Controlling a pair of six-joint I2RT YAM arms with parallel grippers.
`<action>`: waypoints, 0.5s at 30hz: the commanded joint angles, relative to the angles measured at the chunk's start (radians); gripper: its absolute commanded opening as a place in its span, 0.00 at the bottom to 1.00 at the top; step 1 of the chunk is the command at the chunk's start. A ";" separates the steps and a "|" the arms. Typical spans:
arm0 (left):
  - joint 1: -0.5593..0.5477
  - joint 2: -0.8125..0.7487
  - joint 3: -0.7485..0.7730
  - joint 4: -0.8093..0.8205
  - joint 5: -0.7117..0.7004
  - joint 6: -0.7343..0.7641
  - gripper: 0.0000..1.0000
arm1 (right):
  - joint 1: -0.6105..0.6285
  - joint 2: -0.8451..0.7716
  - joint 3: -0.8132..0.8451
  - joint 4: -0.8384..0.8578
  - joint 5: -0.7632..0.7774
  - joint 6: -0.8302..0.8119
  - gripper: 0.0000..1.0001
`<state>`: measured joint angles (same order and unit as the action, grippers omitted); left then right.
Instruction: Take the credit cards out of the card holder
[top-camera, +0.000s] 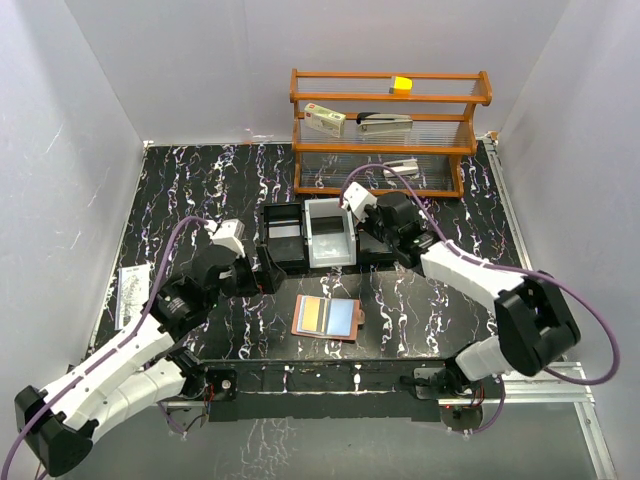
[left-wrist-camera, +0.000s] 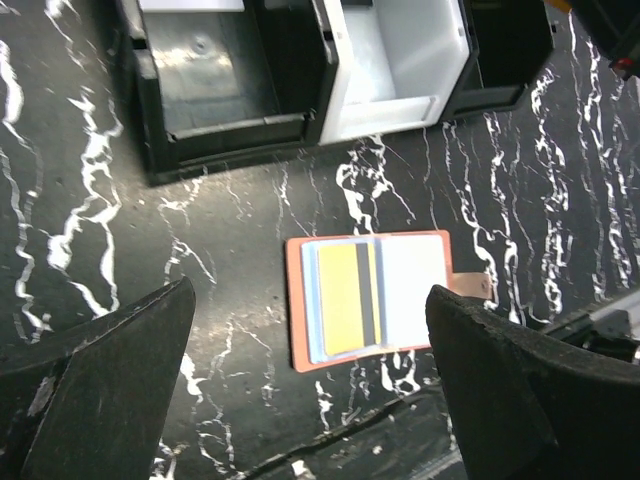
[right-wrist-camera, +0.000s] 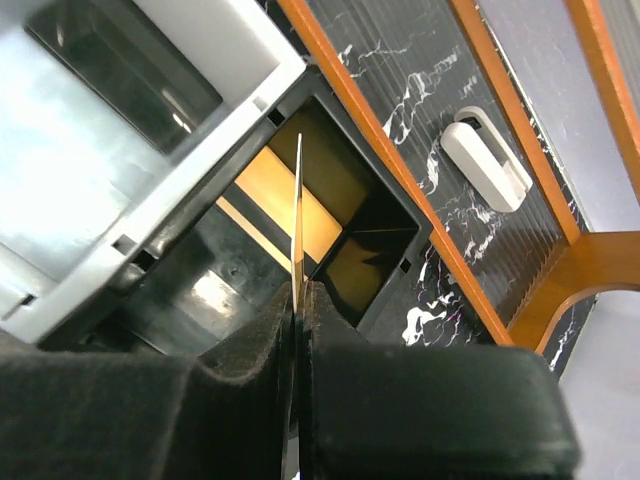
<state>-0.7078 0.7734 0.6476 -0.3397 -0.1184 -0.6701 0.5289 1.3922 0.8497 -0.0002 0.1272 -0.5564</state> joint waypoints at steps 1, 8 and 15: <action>0.005 -0.067 0.022 0.014 -0.089 0.149 0.99 | -0.040 0.065 0.078 0.094 -0.026 -0.139 0.00; 0.005 -0.137 -0.011 0.070 -0.064 0.263 0.99 | -0.097 0.164 0.127 0.113 -0.135 -0.174 0.00; 0.005 -0.178 -0.011 0.046 -0.066 0.276 0.99 | -0.108 0.280 0.201 0.085 -0.153 -0.210 0.00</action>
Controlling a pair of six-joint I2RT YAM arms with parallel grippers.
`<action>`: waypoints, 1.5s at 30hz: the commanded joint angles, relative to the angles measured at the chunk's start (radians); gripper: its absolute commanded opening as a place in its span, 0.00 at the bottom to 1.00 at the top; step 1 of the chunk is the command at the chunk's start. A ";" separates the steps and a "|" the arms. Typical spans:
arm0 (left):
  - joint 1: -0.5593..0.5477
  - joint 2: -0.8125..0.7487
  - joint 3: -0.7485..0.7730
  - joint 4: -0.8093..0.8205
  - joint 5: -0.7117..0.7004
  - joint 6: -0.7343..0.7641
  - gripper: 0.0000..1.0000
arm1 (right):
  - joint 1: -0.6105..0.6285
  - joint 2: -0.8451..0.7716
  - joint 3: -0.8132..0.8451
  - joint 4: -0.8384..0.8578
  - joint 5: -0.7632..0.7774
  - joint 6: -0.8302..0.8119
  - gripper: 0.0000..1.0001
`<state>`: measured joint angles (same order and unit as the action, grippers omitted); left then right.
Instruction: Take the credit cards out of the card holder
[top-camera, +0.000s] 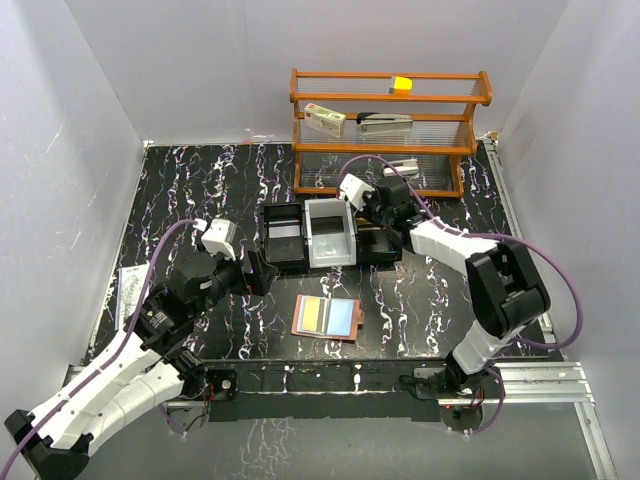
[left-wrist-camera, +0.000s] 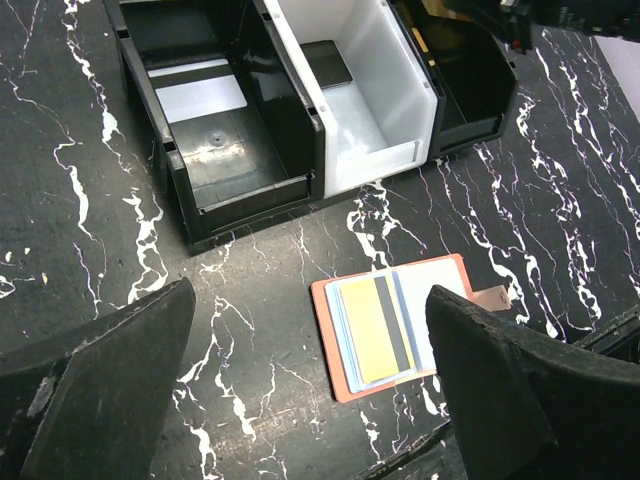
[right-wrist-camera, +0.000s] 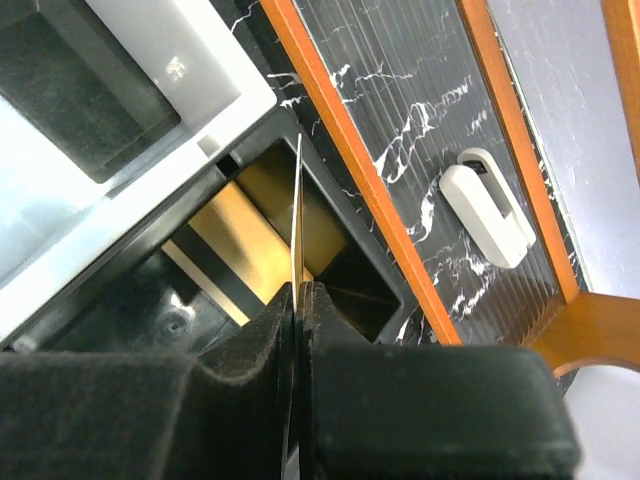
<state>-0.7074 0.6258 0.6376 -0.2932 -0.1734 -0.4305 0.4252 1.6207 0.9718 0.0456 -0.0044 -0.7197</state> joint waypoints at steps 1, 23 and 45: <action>0.005 -0.036 -0.003 -0.001 -0.009 0.035 0.99 | -0.006 0.062 0.085 0.035 -0.011 -0.052 0.00; 0.005 -0.058 0.018 -0.034 0.022 0.015 0.99 | -0.038 0.183 0.086 0.059 -0.042 -0.119 0.00; 0.005 -0.027 0.032 -0.051 0.033 -0.015 0.99 | -0.047 0.157 0.064 0.022 -0.083 -0.108 0.29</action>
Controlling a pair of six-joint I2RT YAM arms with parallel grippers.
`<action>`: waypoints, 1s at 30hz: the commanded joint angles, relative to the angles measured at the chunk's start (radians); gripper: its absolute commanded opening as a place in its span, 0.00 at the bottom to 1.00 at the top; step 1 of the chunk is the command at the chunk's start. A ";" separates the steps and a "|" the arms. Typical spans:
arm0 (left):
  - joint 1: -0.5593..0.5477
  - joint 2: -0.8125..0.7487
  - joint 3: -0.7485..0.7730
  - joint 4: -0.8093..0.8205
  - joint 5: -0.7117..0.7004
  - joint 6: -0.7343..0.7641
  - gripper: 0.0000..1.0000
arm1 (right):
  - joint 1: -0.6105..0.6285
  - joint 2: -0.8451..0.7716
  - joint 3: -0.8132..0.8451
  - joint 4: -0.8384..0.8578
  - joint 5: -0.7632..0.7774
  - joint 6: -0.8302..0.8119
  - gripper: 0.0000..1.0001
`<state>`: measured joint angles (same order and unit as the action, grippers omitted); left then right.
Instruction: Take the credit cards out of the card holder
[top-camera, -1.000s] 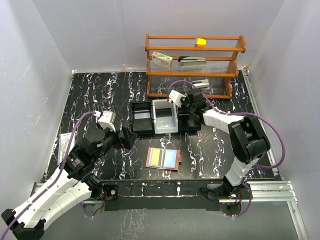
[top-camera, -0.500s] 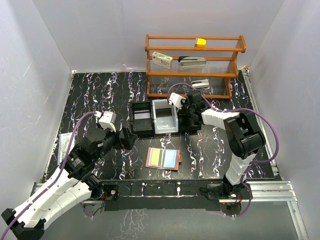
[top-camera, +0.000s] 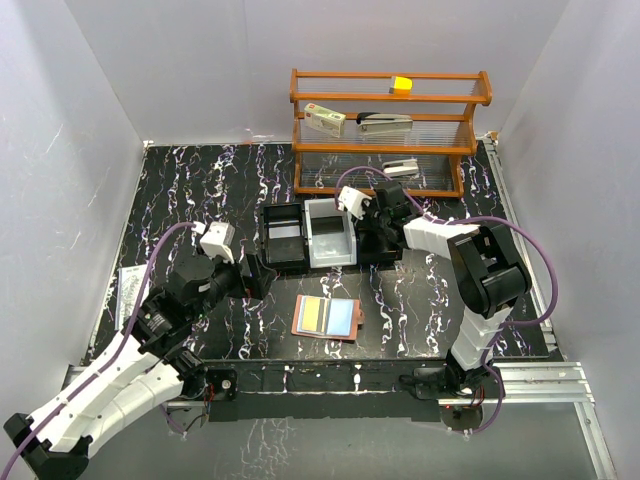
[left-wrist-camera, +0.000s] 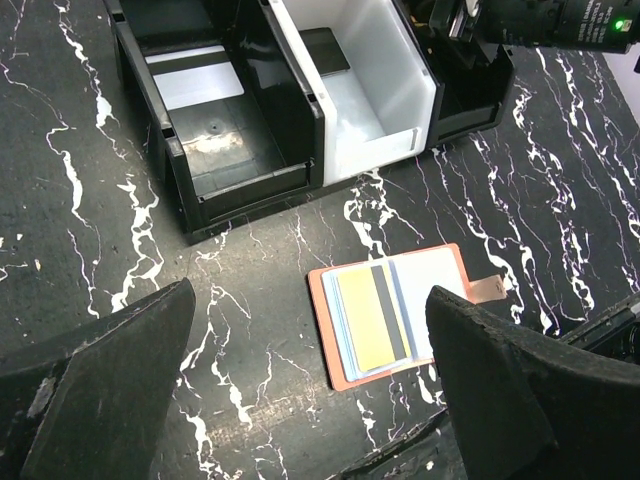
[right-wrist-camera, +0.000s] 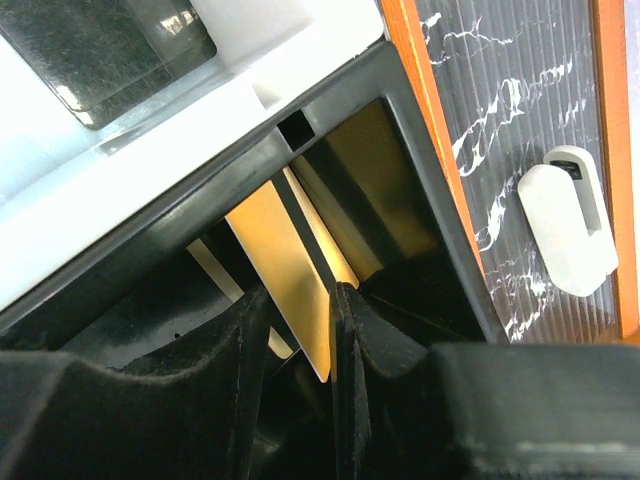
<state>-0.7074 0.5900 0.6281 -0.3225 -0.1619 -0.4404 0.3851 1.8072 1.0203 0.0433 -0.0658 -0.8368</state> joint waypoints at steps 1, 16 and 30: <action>0.005 0.010 0.041 -0.024 0.024 -0.006 0.99 | -0.007 -0.028 0.015 0.023 -0.022 0.011 0.29; 0.005 0.027 0.032 -0.021 0.062 -0.026 0.99 | -0.015 -0.010 0.045 -0.016 0.016 0.027 0.39; 0.004 0.061 0.027 -0.010 0.099 -0.042 0.99 | -0.017 -0.036 0.099 -0.026 0.030 0.117 0.43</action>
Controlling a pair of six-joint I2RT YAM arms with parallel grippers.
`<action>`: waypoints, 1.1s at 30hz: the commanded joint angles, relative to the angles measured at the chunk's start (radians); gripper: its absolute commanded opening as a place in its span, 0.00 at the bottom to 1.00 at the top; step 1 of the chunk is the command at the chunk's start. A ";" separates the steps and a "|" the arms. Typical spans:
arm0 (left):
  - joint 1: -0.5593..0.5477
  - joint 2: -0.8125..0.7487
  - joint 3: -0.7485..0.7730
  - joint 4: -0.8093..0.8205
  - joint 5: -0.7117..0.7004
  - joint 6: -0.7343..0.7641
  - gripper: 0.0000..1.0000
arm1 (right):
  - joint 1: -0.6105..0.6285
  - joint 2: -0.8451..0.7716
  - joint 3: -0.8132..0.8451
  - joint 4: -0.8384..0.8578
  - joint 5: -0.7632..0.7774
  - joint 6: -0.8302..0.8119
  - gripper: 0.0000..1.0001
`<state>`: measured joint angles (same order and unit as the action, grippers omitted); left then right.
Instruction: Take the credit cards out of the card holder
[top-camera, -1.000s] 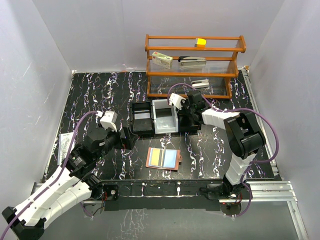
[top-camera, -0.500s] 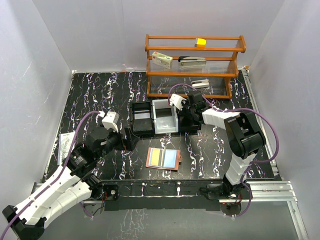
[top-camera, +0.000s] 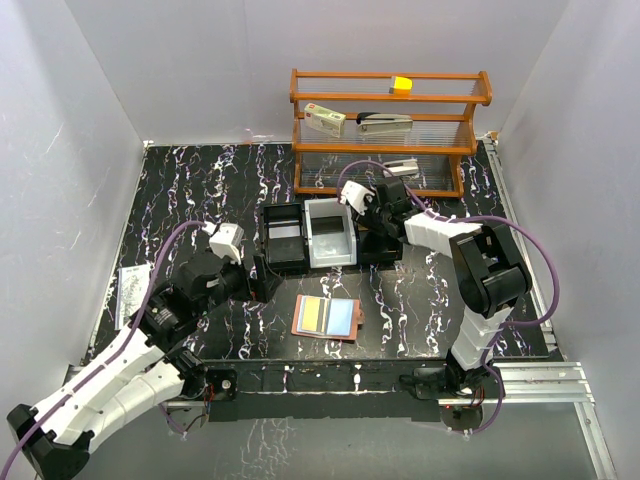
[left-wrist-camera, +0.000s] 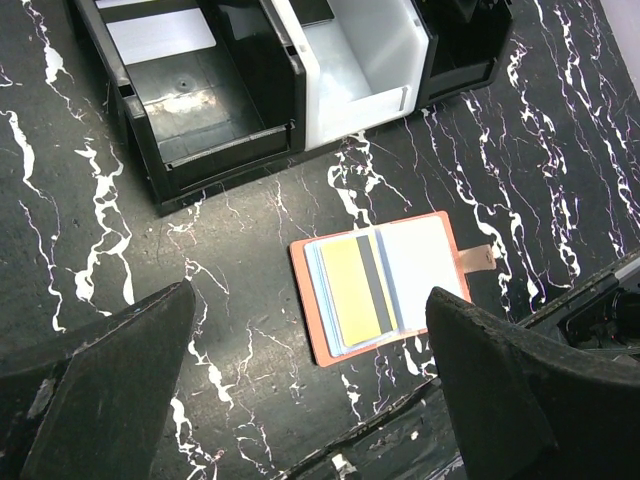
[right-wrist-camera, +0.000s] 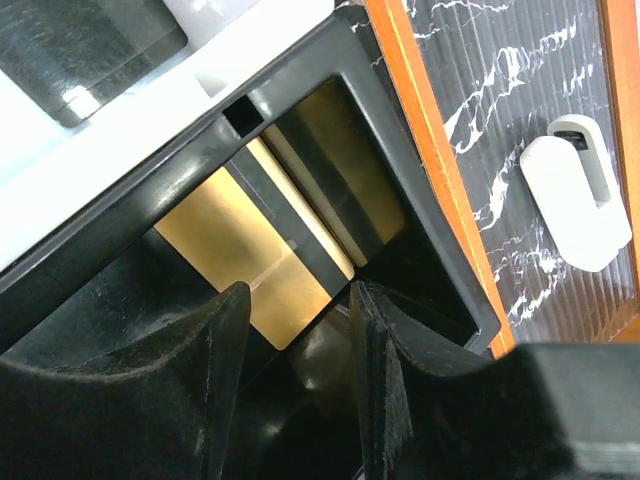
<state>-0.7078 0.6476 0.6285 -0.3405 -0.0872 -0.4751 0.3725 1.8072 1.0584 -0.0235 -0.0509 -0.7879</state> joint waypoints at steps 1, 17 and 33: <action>0.005 0.006 0.027 0.009 0.024 -0.011 0.99 | -0.004 -0.052 0.073 0.041 0.010 0.101 0.44; 0.005 0.174 0.035 0.022 0.038 -0.142 0.99 | -0.006 -0.579 -0.102 -0.133 -0.201 1.309 0.66; 0.005 0.260 0.001 0.057 0.094 -0.218 0.97 | 0.277 -0.794 -0.558 -0.004 -0.299 1.808 0.49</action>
<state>-0.7078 0.8825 0.6300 -0.3077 -0.0391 -0.6685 0.5724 1.0225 0.5198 -0.0967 -0.3660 0.9287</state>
